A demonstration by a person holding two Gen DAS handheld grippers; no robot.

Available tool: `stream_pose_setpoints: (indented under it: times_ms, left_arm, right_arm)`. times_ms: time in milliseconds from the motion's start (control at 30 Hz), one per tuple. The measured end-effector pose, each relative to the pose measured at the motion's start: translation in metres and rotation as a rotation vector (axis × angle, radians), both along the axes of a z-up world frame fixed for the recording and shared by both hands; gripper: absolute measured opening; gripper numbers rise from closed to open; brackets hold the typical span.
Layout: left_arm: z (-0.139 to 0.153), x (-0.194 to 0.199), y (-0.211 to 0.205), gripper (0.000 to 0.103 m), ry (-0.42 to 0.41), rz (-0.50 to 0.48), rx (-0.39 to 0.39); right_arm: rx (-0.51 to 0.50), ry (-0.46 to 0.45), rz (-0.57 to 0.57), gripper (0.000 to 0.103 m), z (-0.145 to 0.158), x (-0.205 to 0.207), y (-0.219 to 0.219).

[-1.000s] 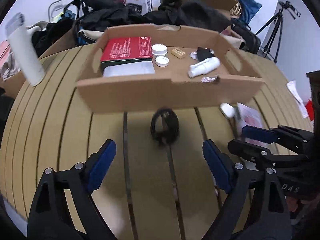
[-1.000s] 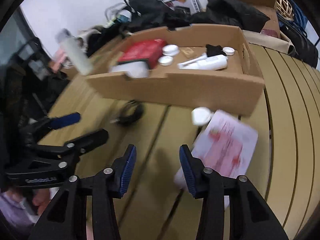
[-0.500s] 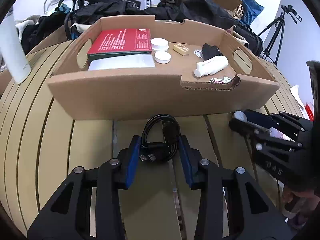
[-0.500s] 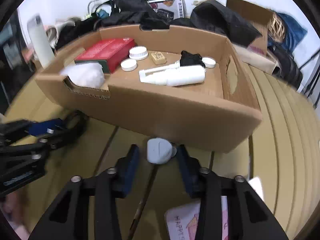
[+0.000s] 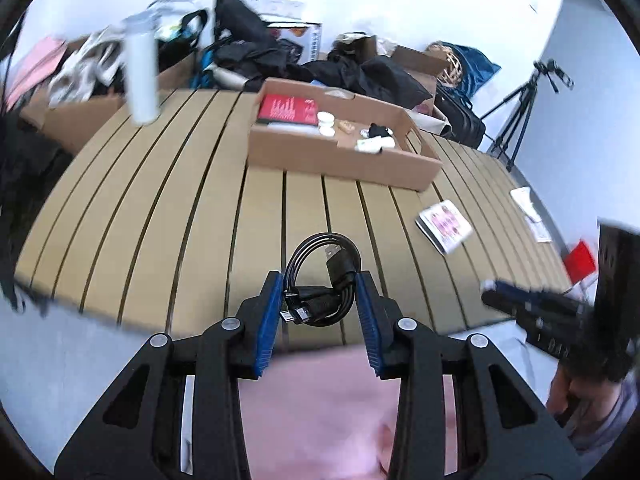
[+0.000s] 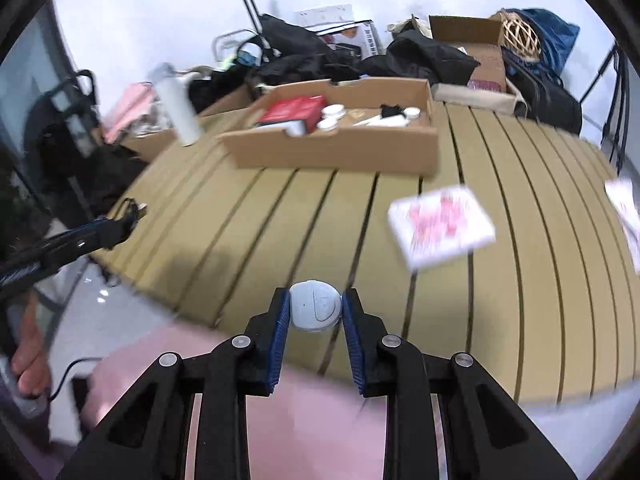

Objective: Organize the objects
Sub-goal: 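Grasp the black cable with the left tool while the right tool grasps the white round cap, then carry the cable and cap into the tray and open both tools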

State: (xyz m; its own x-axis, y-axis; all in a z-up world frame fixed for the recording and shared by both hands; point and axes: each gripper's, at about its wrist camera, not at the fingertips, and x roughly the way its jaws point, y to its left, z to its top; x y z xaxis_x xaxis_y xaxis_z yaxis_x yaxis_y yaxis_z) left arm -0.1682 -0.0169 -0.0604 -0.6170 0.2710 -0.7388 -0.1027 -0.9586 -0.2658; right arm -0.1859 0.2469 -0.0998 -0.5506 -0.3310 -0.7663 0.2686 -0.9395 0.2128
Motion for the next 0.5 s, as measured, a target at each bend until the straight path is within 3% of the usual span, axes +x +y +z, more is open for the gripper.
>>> stream_pose_setpoints:
  times_ms: [67,267,367,500]
  left_arm:
    - [0.004,0.01,0.0,0.033,-0.018,0.008,0.053]
    - [0.031,0.014,0.015,0.033,0.06,-0.018,0.031]
    - [0.038,-0.008,0.022,0.033,0.059,-0.055,0.052]
    - [0.055,-0.075,0.034,0.033,0.05,-0.138,0.078]
  right_arm:
    - [0.0,-0.008,-0.007,0.029,0.002,0.02,-0.001]
    - [-0.011,0.076,0.011,0.029,0.027,0.043,-0.003]
    - [-0.021,0.088,0.009,0.029,0.034,0.03,0.002]
    - [-0.06,0.113,0.023,0.029,0.056,-0.027,0.017]
